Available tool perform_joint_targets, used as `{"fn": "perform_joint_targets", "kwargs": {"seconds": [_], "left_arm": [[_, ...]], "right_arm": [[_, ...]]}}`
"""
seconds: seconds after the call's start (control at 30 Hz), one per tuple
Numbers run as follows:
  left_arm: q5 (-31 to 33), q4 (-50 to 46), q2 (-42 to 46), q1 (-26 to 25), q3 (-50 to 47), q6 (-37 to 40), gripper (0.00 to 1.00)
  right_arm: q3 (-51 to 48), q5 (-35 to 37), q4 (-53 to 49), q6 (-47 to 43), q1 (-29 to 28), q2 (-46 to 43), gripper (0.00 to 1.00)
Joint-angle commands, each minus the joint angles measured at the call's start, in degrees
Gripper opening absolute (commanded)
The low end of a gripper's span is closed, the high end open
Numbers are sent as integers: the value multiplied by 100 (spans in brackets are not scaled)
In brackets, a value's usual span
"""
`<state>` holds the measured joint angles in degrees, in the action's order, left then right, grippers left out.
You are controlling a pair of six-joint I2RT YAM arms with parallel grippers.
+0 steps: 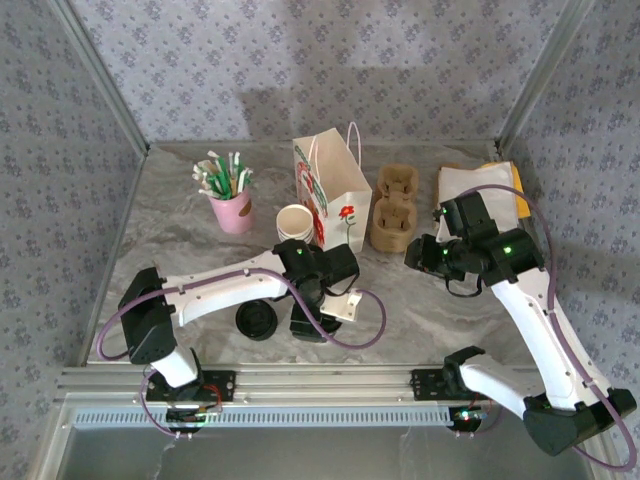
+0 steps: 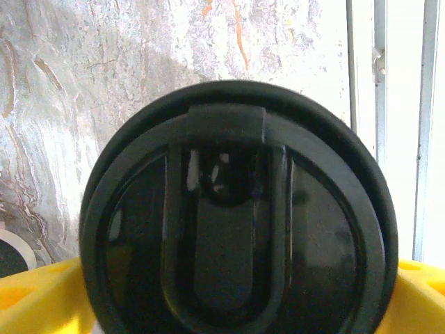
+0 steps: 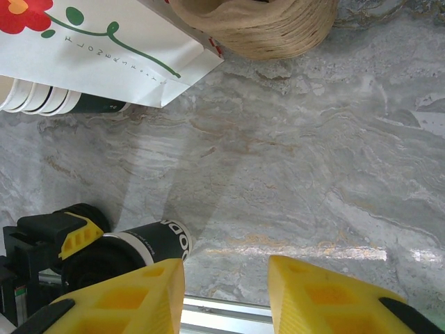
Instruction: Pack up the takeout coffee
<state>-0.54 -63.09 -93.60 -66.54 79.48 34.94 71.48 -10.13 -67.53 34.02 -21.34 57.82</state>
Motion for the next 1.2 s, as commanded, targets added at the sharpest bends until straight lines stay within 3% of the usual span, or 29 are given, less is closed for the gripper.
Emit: {"fn": "perform_joint_targets", "kwargs": {"seconds": [0.0,0.33,0.57,0.7,0.8,0.97,1.17], "left_arm": [[34,-201,-79,-52,116,126,94],[108,-169,2,-52,164,153,94],[-30,-215,426,-54,47,220,99],[27,-183,763,-31,-50,126,100],[56,-30,1176,176,-30,-123,100],[183,757,2258,952,8,-854,100],[1172,1185,3069,1351,138,-2252,100]], "right_arm": [[-38,-70,-46,-99,40,-78,38],[-12,-121,-58,-131,51,-45,39],[192,-156,-198,-389,48,71,54],[363,-188,-271,-501,50,174,56],[476,-388,-199,-696,50,232,58],[744,-752,-230,-1225,-173,475,58],[1295,-121,-516,-1682,-1386,1102,58]]}}
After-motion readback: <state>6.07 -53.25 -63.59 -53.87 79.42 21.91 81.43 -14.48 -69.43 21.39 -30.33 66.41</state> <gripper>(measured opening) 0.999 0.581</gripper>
